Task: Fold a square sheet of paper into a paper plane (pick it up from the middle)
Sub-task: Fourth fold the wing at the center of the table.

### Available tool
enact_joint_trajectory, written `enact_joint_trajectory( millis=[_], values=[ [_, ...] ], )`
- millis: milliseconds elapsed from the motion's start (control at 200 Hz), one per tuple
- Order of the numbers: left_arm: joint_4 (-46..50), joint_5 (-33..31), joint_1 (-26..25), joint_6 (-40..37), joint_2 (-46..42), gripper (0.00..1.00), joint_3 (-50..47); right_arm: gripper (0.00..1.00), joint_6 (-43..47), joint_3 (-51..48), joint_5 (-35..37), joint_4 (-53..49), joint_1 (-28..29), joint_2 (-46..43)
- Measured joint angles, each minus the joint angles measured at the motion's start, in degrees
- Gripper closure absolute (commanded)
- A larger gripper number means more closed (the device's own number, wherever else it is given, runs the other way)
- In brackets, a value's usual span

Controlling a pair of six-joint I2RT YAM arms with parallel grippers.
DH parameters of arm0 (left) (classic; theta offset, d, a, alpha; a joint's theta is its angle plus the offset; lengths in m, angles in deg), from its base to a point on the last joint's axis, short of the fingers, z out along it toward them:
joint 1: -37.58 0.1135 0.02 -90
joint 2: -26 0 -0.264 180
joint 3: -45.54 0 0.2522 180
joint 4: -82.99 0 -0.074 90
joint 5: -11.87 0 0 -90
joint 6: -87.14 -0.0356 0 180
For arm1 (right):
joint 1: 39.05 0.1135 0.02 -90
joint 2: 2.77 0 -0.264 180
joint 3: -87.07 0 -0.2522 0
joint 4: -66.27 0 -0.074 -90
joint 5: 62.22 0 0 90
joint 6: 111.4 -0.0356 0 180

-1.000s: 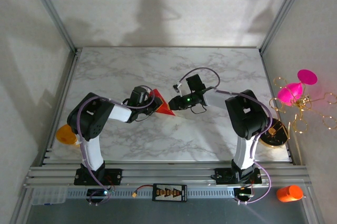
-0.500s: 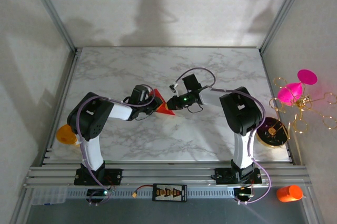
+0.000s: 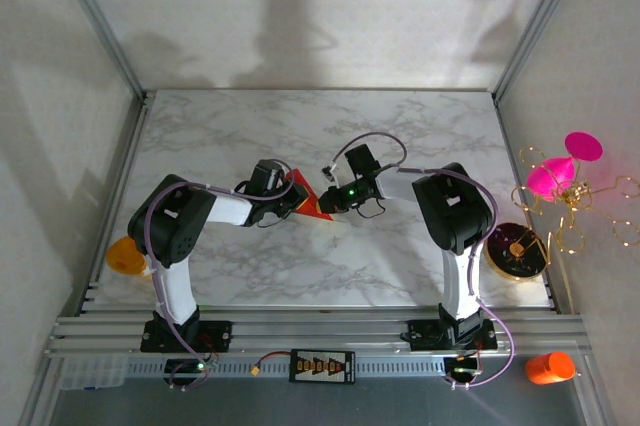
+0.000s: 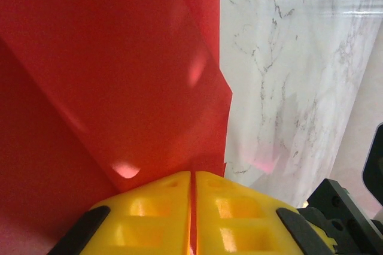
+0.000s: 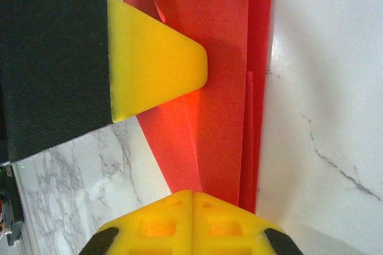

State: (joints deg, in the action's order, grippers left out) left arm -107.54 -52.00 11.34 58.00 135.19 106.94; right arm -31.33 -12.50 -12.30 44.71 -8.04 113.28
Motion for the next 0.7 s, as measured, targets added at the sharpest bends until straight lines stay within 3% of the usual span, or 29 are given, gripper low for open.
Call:
enact_joint_trajectory(
  millis=[701],
  values=[
    [6.0, -0.4, 0.1, 2.6, 0.3, 0.88, 3.1, 0.95, 0.1, -0.3, 1.5, -1.0, 0.2, -3.1]
  ],
)
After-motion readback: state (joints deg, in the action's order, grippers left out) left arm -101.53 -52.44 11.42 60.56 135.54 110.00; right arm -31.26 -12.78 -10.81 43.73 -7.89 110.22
